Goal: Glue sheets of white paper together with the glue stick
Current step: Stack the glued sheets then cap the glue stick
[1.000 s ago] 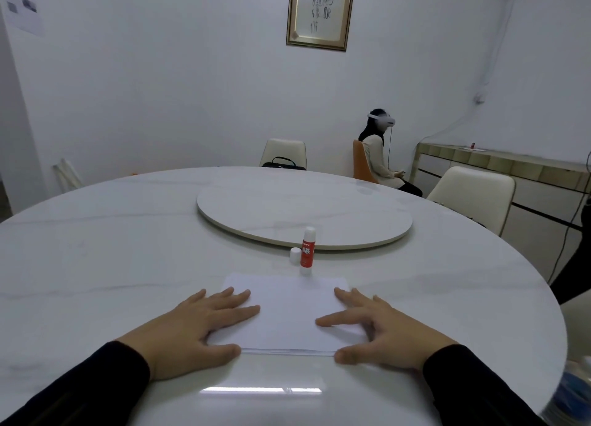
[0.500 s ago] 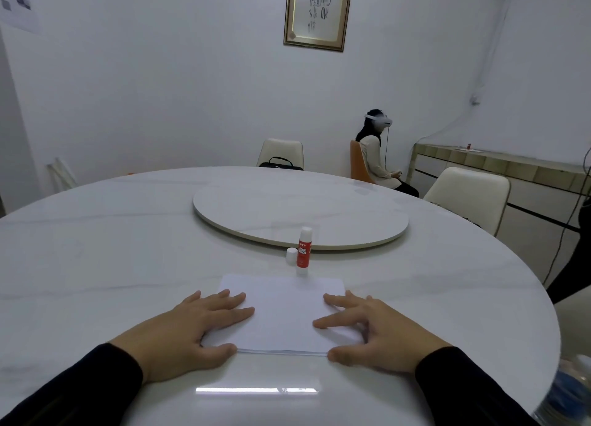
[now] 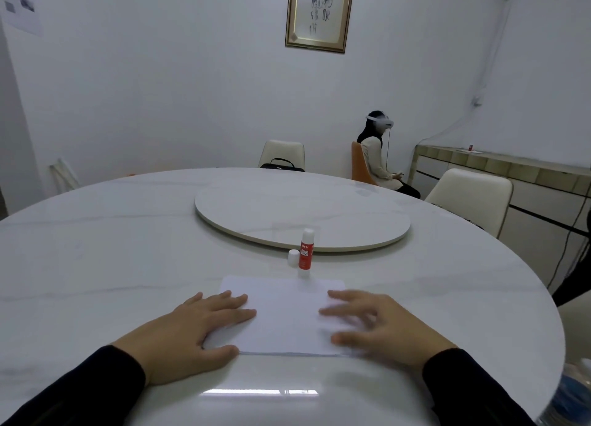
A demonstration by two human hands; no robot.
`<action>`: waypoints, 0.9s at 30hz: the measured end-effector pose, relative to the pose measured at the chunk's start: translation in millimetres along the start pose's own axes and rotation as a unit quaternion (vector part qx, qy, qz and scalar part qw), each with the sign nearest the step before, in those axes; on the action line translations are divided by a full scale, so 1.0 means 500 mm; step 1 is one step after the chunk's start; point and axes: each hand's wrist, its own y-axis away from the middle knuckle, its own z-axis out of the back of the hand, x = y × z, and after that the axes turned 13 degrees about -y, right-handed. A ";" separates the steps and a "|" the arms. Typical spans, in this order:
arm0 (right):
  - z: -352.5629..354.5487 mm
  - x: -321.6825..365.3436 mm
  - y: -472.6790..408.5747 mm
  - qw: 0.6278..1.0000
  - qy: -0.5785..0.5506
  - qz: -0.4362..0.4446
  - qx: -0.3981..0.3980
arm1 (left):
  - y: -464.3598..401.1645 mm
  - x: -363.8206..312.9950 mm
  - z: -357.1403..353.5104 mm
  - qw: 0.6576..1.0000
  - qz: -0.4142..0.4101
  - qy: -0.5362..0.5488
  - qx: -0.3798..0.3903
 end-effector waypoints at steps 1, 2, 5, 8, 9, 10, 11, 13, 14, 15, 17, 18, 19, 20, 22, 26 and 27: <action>0.004 0.003 -0.007 0.998 -0.048 0.007 -0.044 | 0.001 -0.002 0.003 1.000 0.003 0.004 0.001; 0.008 0.007 -0.020 0.993 -0.073 0.013 -0.090 | 0.002 -0.005 0.005 1.000 0.007 0.010 0.003; 0.015 0.033 -0.086 0.984 -0.084 -0.027 -0.155 | 0.004 -0.012 0.012 0.999 0.023 0.024 0.003; 0.008 0.052 -0.165 0.977 -0.123 -0.086 -0.154 | 0.006 -0.018 0.014 0.999 0.023 0.026 0.009; 0.003 0.052 -0.186 0.974 -0.121 -0.102 -0.160 | 0.006 -0.019 0.013 1.000 0.020 0.022 0.009; -0.004 0.046 -0.206 0.972 -0.119 -0.113 -0.170 | 0.006 -0.019 0.012 1.000 0.017 0.017 0.009; -0.014 0.039 -0.221 0.968 -0.120 -0.120 -0.183 | 0.006 -0.018 0.009 1.000 0.014 0.013 0.004; -0.029 0.020 -0.247 0.961 -0.124 -0.121 -0.215 | 0.006 -0.016 0.005 1.000 0.014 0.014 -0.004; -0.036 0.013 -0.255 0.960 -0.118 -0.114 -0.227 | 0.006 -0.015 0.004 1.000 0.014 0.016 -0.005; -0.041 0.006 -0.261 0.959 -0.111 -0.104 -0.238 | 0.006 -0.014 0.005 1.000 0.013 0.019 -0.006; -0.047 0.005 -0.260 0.956 -0.113 -0.085 -0.257 | 0.005 -0.012 0.006 1.000 0.013 0.021 -0.008; -0.047 0.009 -0.252 0.953 -0.125 -0.073 -0.265 | 0.005 -0.010 0.007 1.000 0.010 0.017 -0.007; -0.047 0.015 -0.242 0.949 -0.145 -0.053 -0.275 | 0.005 -0.006 0.006 1.000 0.003 0.011 -0.008; -0.047 0.025 -0.229 0.943 -0.173 -0.025 -0.283 | 0.007 -0.005 0.008 1.000 -0.002 0.010 -0.017; -0.049 0.048 -0.202 0.927 -0.258 0.025 -0.273 | 0.001 -0.004 0.015 0.995 0.012 0.051 -0.080; -0.079 0.083 -0.156 0.901 -0.407 0.049 -0.143 | -0.072 -0.047 0.058 0.911 0.119 0.299 -0.257; -0.088 0.085 -0.148 0.894 -0.430 0.047 -0.117 | -0.097 -0.067 0.068 0.882 0.129 0.380 -0.245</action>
